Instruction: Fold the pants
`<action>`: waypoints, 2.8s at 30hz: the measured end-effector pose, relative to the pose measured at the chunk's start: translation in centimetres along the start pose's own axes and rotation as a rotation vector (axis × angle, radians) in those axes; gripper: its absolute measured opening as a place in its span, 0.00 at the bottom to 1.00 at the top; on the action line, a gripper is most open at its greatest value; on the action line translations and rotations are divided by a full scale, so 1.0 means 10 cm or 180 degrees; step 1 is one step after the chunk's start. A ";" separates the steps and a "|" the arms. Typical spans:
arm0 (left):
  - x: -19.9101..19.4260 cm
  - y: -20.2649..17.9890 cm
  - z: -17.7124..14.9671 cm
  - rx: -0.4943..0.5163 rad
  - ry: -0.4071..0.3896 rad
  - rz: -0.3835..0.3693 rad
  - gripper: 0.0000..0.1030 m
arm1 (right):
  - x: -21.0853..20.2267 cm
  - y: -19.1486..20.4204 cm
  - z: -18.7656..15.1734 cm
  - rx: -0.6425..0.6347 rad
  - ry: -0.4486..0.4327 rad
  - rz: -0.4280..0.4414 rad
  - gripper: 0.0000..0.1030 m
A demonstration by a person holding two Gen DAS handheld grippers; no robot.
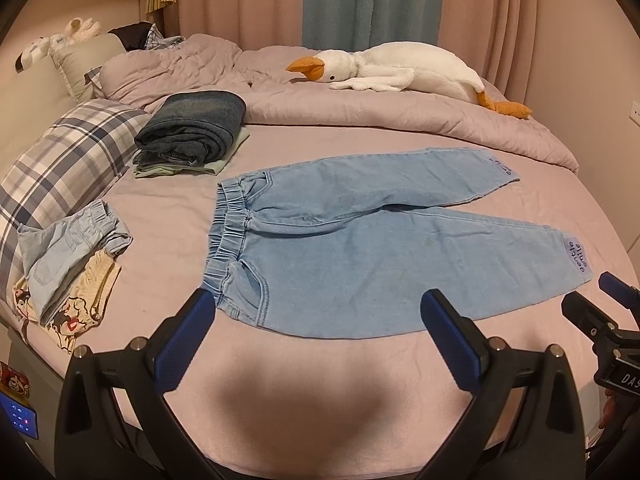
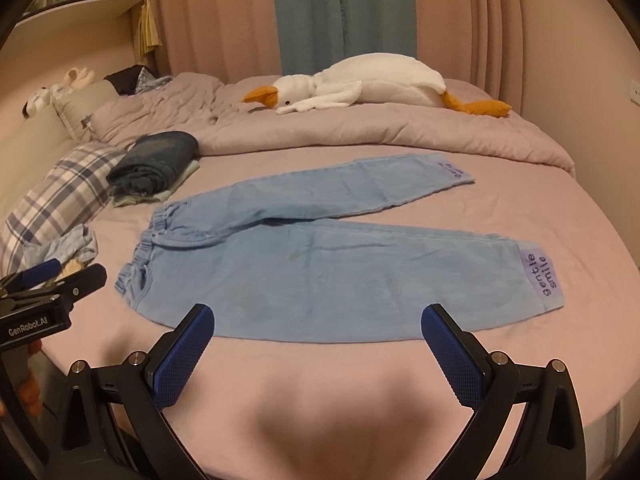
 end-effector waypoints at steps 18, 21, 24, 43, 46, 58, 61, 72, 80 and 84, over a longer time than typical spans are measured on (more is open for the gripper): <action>0.02 0.00 -0.01 0.0005 0.0025 -0.0021 1.00 | 0.03 0.04 -0.01 -0.0019 0.0000 0.0007 1.00; 0.03 0.00 -0.02 0.0008 0.0030 -0.0025 1.00 | 0.06 0.06 -0.02 -0.0028 0.0010 0.0003 1.00; 0.03 0.01 -0.02 0.0004 0.0034 -0.0038 1.00 | 0.07 0.08 -0.04 -0.0037 0.0014 0.0008 1.00; 0.04 -0.01 -0.02 0.0048 0.0038 -0.0061 1.00 | 0.07 0.09 -0.05 -0.0043 0.0011 0.0002 1.00; 0.04 -0.02 -0.01 0.0059 0.0035 -0.0063 1.00 | 0.07 0.08 -0.05 -0.0041 0.0014 0.0002 1.00; 0.05 -0.04 0.00 0.0059 0.0046 -0.0076 1.00 | 0.07 0.08 -0.05 -0.0040 0.0021 0.0000 1.00; 0.06 -0.04 -0.01 0.0061 0.0045 -0.0079 1.00 | 0.06 0.08 -0.05 -0.0043 0.0023 0.0001 1.00; 0.24 0.06 -0.04 -0.0116 0.0221 -0.0393 1.00 | 0.16 0.12 -0.06 -0.0086 0.0050 0.0043 1.00; 0.77 0.54 -0.25 -0.0834 0.0567 -0.0880 1.00 | 0.56 0.47 -0.22 -0.0778 0.0108 -0.0107 1.00; 1.00 0.72 -0.32 -0.1097 0.0622 -0.0969 0.99 | 0.80 0.64 -0.30 -0.1062 0.0129 -0.0109 1.00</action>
Point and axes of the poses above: each gripper's, at about its wrist camera, not at the fingertips, and x roughly the way its jaws point, y to its left, z to its top, the point moved 2 cm from there along x, roughly the way its jaws point, and after that the axes turned 13 degrees about y, right-handed, at the moved point
